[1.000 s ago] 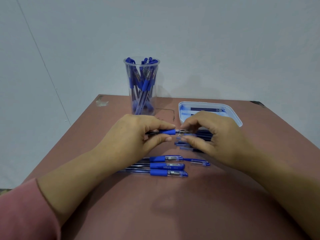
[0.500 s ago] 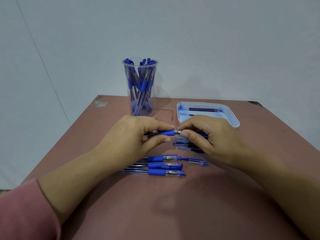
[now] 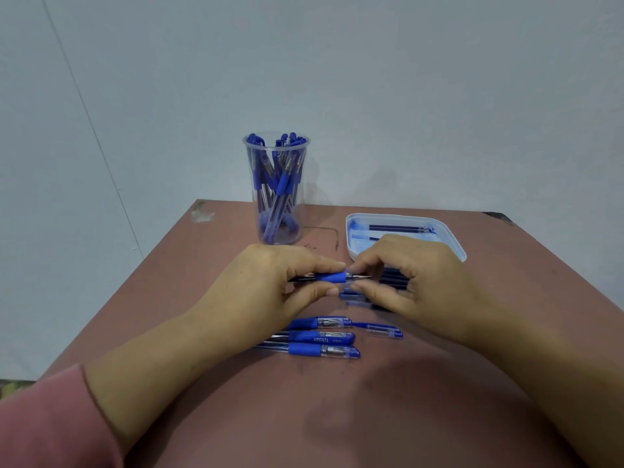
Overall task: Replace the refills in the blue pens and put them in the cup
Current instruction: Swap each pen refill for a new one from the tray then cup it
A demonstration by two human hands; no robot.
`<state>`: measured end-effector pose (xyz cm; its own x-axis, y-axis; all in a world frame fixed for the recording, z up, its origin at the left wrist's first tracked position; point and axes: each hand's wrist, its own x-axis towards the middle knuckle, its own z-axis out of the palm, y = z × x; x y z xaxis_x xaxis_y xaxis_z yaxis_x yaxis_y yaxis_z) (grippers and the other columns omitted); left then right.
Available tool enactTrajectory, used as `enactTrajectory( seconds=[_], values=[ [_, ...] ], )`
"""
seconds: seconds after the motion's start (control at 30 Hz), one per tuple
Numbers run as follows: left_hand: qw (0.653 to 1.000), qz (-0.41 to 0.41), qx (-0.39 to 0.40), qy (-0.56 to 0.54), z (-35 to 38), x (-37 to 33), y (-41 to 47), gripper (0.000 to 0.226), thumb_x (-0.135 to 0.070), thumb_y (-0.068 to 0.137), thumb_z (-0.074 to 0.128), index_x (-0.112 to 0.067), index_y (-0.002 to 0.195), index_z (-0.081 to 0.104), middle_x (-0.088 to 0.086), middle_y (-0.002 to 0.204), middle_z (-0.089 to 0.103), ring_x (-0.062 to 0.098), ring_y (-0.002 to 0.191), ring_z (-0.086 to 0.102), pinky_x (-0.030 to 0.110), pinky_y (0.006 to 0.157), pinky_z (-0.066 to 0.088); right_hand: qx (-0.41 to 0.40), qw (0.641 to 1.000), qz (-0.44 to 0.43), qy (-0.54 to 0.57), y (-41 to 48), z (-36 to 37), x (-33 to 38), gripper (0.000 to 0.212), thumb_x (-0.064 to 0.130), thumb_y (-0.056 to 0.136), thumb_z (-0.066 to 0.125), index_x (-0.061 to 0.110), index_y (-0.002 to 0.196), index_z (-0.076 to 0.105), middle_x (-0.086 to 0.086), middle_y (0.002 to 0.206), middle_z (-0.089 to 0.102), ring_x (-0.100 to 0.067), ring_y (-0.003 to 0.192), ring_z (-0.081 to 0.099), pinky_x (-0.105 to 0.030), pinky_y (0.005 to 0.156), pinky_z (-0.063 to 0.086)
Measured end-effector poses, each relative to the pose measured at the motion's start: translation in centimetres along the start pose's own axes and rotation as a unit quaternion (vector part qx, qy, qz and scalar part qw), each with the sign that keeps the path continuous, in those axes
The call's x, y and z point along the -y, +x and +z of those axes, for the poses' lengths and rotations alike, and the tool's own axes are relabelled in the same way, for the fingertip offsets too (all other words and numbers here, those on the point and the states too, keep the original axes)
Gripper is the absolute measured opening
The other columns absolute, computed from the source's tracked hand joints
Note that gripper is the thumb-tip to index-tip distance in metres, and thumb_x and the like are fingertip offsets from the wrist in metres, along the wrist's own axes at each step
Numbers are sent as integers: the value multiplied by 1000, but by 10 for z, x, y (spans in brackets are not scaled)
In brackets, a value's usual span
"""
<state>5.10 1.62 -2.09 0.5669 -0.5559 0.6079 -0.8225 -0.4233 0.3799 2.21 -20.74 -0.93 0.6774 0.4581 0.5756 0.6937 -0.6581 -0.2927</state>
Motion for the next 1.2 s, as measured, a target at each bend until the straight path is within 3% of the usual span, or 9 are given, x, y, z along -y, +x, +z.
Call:
enactTrajectory(
  seconds=[0.3,0.4,0.47,0.53,0.63,0.73,0.83,1.0,1.2],
  values=[
    [999,27,-10,22,1,-1,1,33,-42,89,59,-24,113,72,-16,95,72,-4,83,65,13,73,51,6,999,36,16,0,-1,4,14,33,89,61,21,91,67,12,81,63,-7,78,58,-19,69,45],
    [999,19,-4,33,0,2,1,33,-44,89,58,-25,112,72,-16,95,72,-4,83,65,14,74,51,25,995,84,54,-1,-6,4,15,41,82,67,32,94,66,14,83,65,-5,80,61,-14,69,47],
    [999,8,-5,45,-2,7,2,34,-45,89,57,-27,113,72,-17,95,71,-4,83,65,18,75,53,55,991,116,42,-5,-12,0,22,52,74,69,40,92,63,16,82,63,-3,83,60,-14,70,48],
    [998,-5,-3,57,-5,11,2,31,-41,89,60,-28,115,70,-18,94,71,-4,83,64,18,75,53,113,986,120,8,-9,-18,-3,24,53,72,72,37,88,66,17,81,62,-4,83,60,-16,69,48],
    [997,-16,15,70,-7,15,1,31,-26,86,66,-30,116,70,-23,92,67,-8,82,61,6,74,45,212,969,124,-22,-11,-21,-2,27,51,74,72,34,95,69,16,88,60,-3,87,57,-16,71,46],
    [997,-16,25,75,-7,17,1,30,-27,86,66,-30,116,70,-24,94,67,-10,84,60,1,74,39,260,956,127,-52,-10,-18,2,21,45,81,68,31,95,69,15,90,55,-1,85,52,-14,70,42],
    [997,-12,23,70,-7,18,1,28,-34,88,64,-32,116,70,-23,97,69,-10,87,61,1,76,40,233,960,142,-65,-10,-18,-2,10,40,83,66,33,90,64,15,88,54,-2,83,52,-14,69,41],
    [998,-9,25,53,-7,17,2,31,-43,87,60,-37,116,69,-29,97,65,-17,86,57,0,74,39,95,979,176,-40,-9,-27,-8,5,43,83,60,39,83,56,7,71,59,-9,67,55,-20,58,43],
    [999,1,22,42,-6,15,2,31,-44,87,61,-35,116,70,-30,94,64,-17,82,57,0,73,39,72,987,139,18,-7,-17,-4,11,38,88,61,47,91,57,21,93,63,-5,86,61,-27,75,51]
  ],
)
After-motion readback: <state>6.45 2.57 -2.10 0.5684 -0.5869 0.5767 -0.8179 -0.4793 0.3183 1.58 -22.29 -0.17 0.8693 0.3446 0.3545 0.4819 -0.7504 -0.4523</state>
